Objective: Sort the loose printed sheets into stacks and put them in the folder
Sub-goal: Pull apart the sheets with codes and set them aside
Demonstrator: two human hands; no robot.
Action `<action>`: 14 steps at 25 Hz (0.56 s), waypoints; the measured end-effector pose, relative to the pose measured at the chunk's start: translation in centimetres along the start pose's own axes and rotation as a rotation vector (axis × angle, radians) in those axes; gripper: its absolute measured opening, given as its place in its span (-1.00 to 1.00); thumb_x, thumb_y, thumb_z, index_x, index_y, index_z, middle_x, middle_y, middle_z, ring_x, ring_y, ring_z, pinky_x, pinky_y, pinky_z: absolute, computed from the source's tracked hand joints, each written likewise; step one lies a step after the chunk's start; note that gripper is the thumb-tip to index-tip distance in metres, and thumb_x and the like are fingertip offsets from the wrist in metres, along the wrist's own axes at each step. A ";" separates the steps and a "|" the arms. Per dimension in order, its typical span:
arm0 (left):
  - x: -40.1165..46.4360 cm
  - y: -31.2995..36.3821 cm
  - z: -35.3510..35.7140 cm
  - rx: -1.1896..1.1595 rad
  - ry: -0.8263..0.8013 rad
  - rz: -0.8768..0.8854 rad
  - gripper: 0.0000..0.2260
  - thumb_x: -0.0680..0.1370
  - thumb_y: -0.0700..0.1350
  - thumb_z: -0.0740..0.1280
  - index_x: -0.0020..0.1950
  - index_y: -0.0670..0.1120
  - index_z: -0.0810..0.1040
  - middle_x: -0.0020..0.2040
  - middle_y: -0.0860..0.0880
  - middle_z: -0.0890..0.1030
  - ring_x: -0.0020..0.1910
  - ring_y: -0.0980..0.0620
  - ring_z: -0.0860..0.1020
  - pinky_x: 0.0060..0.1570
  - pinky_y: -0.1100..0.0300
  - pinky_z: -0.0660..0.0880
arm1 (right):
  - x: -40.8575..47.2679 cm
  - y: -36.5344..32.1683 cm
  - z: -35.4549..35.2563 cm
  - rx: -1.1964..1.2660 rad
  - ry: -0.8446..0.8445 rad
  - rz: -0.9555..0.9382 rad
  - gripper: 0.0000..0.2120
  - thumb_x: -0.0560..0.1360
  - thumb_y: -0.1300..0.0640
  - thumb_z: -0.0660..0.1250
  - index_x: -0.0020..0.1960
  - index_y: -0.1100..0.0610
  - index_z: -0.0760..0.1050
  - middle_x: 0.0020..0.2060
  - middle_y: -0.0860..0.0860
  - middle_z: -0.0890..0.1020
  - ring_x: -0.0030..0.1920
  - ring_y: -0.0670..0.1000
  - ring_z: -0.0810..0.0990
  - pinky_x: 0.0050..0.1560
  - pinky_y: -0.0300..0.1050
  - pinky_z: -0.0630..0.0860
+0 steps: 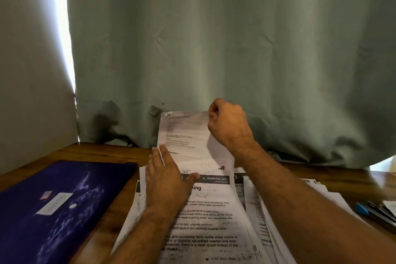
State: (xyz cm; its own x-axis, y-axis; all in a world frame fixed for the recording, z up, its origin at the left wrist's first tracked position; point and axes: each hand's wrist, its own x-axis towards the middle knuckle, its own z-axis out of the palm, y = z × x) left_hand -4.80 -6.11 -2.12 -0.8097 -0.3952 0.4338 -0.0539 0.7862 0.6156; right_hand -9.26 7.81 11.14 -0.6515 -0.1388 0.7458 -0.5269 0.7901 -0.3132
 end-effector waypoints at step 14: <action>0.2 10.9 -9.9 -0.843 0.373 0.176 -0.49 0.54 -0.06 0.46 0.39 0.08 0.29 0.23 0.03 0.58 0.11 0.06 0.62 -0.09 0.26 0.63 | 0.7 -4.8 -16.8 0.121 0.444 -0.358 -0.88 0.49 0.26 0.29 -0.03 0.15 0.58 -0.16 0.00 0.67 -0.18 -0.01 0.61 -0.06 -0.17 0.55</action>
State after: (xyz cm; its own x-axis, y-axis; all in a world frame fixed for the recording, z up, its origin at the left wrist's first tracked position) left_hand 0.25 -2.30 11.18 -0.5188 -0.5446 0.6590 0.6109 0.3031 0.7314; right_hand 2.01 13.94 23.05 -0.1445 -0.1005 0.9844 -0.7477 0.6627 -0.0421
